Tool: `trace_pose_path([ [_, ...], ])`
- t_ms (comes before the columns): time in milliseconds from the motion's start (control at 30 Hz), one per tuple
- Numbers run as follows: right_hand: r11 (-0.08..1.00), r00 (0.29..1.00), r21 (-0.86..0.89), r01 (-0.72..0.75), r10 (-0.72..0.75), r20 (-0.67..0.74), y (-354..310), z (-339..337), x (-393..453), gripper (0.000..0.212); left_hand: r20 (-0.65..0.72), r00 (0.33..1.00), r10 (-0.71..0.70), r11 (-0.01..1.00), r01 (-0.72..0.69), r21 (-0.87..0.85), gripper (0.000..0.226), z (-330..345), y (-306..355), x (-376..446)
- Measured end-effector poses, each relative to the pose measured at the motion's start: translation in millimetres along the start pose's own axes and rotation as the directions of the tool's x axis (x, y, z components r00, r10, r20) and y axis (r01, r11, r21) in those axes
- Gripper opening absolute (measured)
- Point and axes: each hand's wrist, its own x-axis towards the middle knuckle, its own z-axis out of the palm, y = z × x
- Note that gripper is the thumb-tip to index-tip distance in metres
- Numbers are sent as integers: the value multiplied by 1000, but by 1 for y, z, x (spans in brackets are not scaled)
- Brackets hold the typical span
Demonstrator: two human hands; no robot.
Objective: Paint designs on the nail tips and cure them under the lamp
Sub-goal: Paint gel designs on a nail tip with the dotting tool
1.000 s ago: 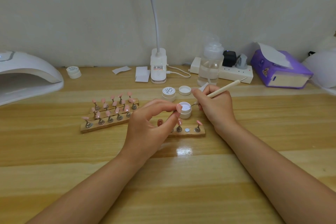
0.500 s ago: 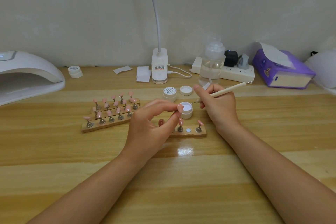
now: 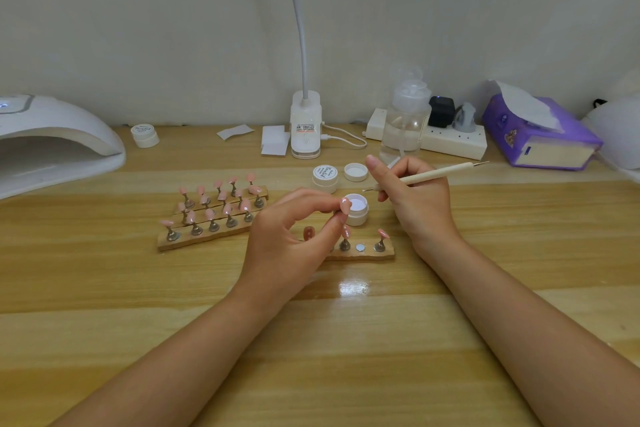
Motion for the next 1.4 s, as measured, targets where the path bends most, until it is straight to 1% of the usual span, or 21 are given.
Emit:
trace_pose_path([
  [200,1000,999,17,24,-24,-37,-1,0,-1,35,-2,1000,-1,1000,1,-1,11,0,1,0],
  [333,999,999,26,30,-29,-32,-3,-1,-2,36,-7,1000,-6,1000,6,-10,11,0,2,0],
  [433,999,1000,34,10,-9,-24,-4,0,-2,37,-12,1000,-9,1000,9,-16,10,0,2,-1],
  [567,997,996,58,-59,63,-64,-8,-2,-1,39,-18,1000,-11,1000,11,14,7,0,2,-2],
  [633,994,991,57,-90,95,-90,-14,-3,-1,40,-22,998,57,996,-56,72,7,-1,4,-2],
  [700,992,988,73,-105,112,-102,-23,-4,-4,42,-4,981,193,975,-192,116,6,-1,6,-4],
  [767,986,986,114,-119,131,-99,-33,-5,-10,42,33,958,283,956,-285,72,7,1,11,-9],
  [800,983,986,136,-126,140,-94,-39,-6,-14,42,58,957,285,958,-287,28,7,3,15,-12],
  [867,977,986,167,-133,148,-80,-47,-9,-23,40,122,966,229,973,-224,-53,6,7,21,-17],
  [900,976,986,171,-134,149,-74,-49,-11,-28,39,149,973,176,983,-165,-83,6,9,22,-19],
  [967,975,986,174,-136,150,-71,-52,-13,-37,38,210,977,31,989,1,-150,12,8,21,-21],
  [1033,972,986,188,-139,153,-62,-51,-14,-45,36,317,944,-92,969,158,-189,15,6,15,-21],
  [1067,972,988,190,-139,150,-47,-49,-15,-49,34,368,922,-118,967,192,-170,16,5,13,-22],
  [1100,974,990,185,-133,140,-25,-48,-15,-52,33,402,907,-127,970,198,-142,14,6,11,-23],
  [1167,981,994,158,-109,105,32,-44,-14,-57,30,415,900,-134,977,190,-98,10,6,10,-23],
  [1300,990,995,132,-54,42,92,-36,-16,-64,26,362,914,-182,978,207,-30,13,6,8,-23],
  [1400,992,993,123,-19,5,118,-33,-18,-66,25,325,931,-164,983,181,-21,10,5,6,-22],
])
